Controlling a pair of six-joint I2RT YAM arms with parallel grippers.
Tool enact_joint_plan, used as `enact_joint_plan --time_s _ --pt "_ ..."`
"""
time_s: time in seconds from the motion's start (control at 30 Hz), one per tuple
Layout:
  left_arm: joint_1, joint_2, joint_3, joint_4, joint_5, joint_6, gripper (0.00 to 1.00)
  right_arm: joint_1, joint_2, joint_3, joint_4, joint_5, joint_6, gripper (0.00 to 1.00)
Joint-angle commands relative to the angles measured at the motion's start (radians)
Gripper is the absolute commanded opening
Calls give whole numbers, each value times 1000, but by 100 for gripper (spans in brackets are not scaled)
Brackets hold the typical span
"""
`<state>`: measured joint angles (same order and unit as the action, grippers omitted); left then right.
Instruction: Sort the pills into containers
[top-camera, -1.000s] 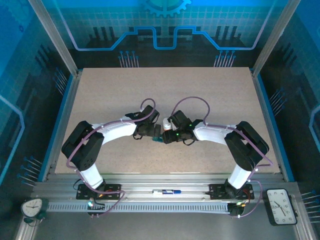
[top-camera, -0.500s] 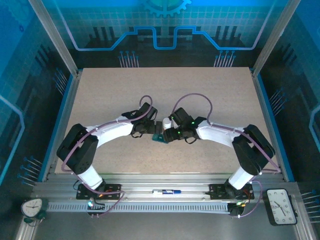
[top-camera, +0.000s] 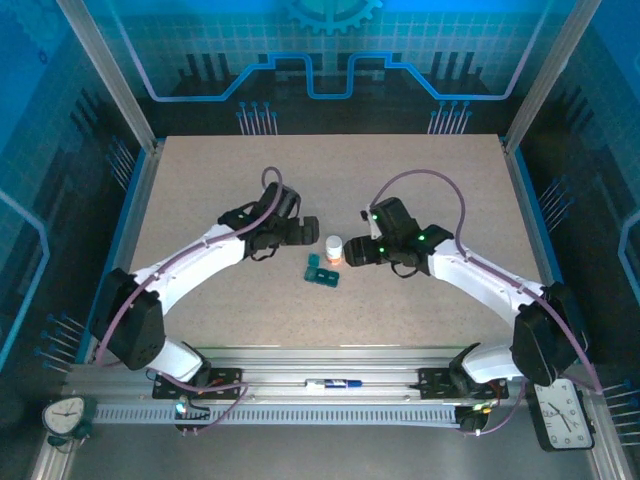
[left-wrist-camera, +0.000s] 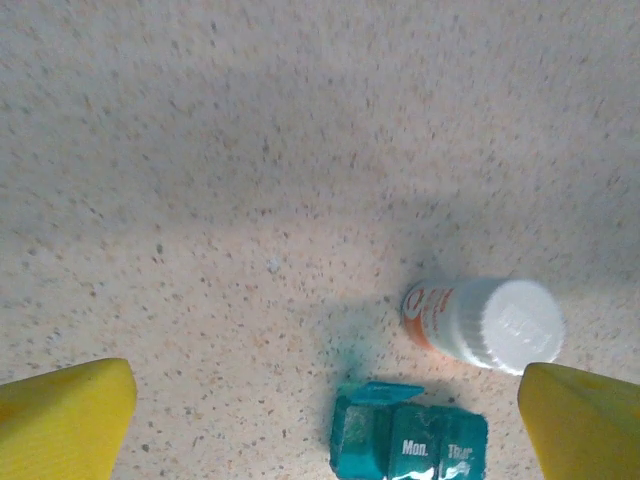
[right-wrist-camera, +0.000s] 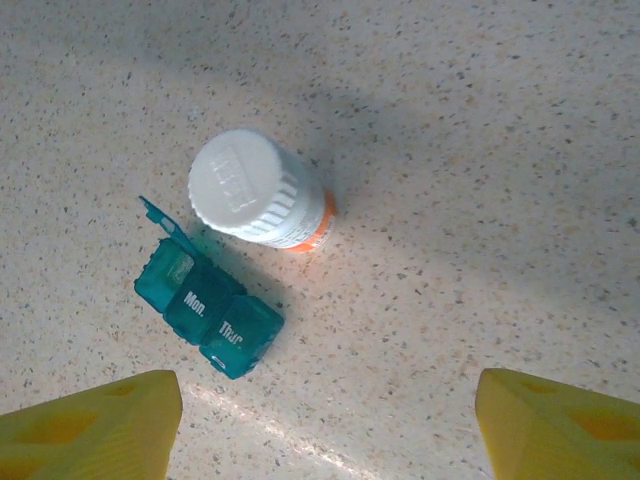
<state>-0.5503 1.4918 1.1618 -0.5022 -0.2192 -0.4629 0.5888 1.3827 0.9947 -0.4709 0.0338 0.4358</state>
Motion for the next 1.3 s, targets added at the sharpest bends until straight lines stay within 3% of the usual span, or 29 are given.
enact_joint_plan --time_s 0.0,0.37,0.77,1.27 --pt "17 -31 89 -107 -48 55 99 -35 5 53 -75 -61 -36 79" --pt "145 -29 239 -191 -17 116 99 -73 67 184 -173 -98 -79 79" --pt "240 96 288 -74 56 71 99 -127 156 310 -179 -112 -82 80" --pt "284 94 151 331 224 -121 99 -108 308 478 -262 -72 -97 80"
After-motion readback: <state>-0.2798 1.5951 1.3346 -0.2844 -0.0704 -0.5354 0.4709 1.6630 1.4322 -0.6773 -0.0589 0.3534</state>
